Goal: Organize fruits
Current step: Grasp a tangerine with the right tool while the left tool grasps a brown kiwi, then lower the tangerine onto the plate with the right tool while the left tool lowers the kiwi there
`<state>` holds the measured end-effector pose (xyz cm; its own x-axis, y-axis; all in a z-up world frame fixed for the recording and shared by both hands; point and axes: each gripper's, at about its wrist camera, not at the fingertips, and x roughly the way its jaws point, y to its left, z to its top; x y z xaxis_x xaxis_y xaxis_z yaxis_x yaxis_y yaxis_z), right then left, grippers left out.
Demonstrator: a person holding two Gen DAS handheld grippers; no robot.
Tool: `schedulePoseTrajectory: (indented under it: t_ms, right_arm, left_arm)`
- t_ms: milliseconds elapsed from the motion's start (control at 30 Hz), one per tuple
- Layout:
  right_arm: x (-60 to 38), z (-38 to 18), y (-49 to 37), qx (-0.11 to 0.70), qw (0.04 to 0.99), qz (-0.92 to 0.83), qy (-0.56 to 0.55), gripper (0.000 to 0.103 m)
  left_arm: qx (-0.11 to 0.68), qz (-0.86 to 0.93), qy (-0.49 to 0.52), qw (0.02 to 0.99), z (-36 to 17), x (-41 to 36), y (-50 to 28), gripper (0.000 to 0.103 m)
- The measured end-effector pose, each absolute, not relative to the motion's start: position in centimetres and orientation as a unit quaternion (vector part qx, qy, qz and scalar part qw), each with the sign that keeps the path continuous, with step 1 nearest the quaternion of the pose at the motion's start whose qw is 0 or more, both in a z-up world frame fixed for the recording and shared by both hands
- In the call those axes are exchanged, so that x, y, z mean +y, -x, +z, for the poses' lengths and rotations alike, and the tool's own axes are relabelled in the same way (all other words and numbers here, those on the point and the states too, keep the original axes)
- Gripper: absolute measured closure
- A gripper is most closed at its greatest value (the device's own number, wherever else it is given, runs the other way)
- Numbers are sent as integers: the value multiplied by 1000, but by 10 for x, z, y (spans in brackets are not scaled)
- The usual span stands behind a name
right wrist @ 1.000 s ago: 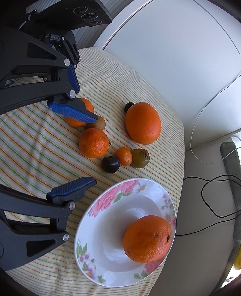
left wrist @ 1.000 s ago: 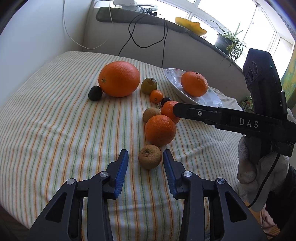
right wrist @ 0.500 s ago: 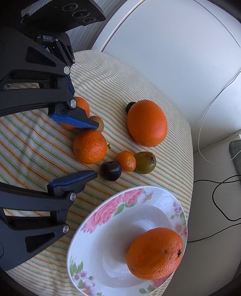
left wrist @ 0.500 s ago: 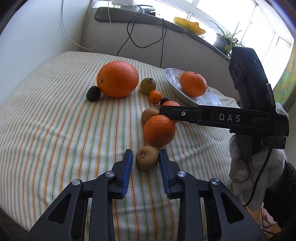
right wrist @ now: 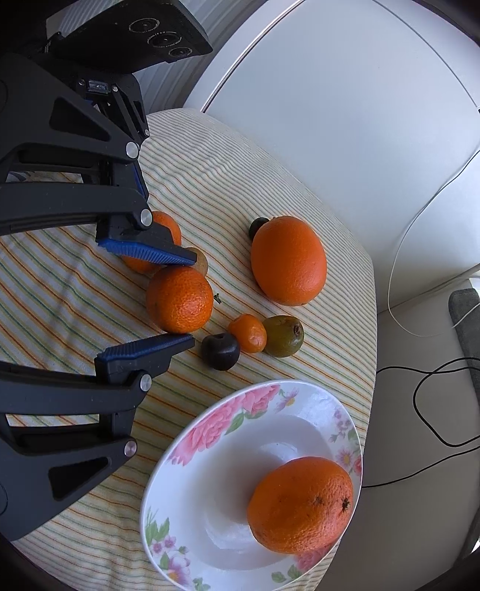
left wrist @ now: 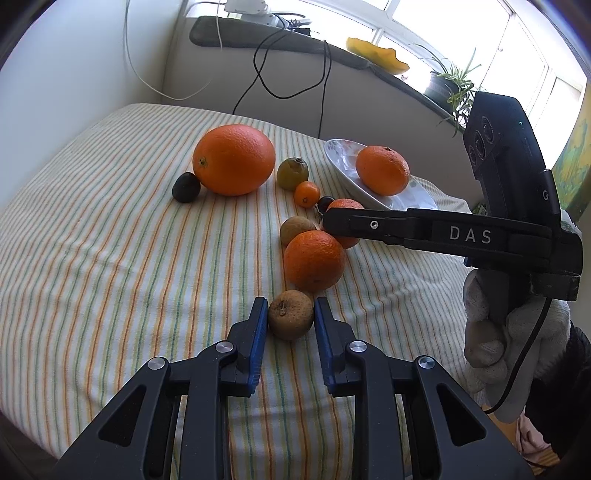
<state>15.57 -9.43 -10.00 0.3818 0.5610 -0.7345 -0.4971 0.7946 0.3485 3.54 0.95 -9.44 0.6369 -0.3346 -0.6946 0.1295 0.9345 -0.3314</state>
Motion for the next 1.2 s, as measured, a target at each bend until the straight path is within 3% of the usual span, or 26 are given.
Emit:
schedulePoseTrajectory:
  t_ms: [500, 1200]
  right_arm:
    - [-136, -71, -139, 422, 847, 318, -62, 64]
    - [-214, -58, -153, 406, 874, 258, -71, 64]
  left_arm:
    - [373, -141, 135, 907, -65, 9, -33, 79]
    - [357, -208, 112, 904, -44, -65, -70, 79]
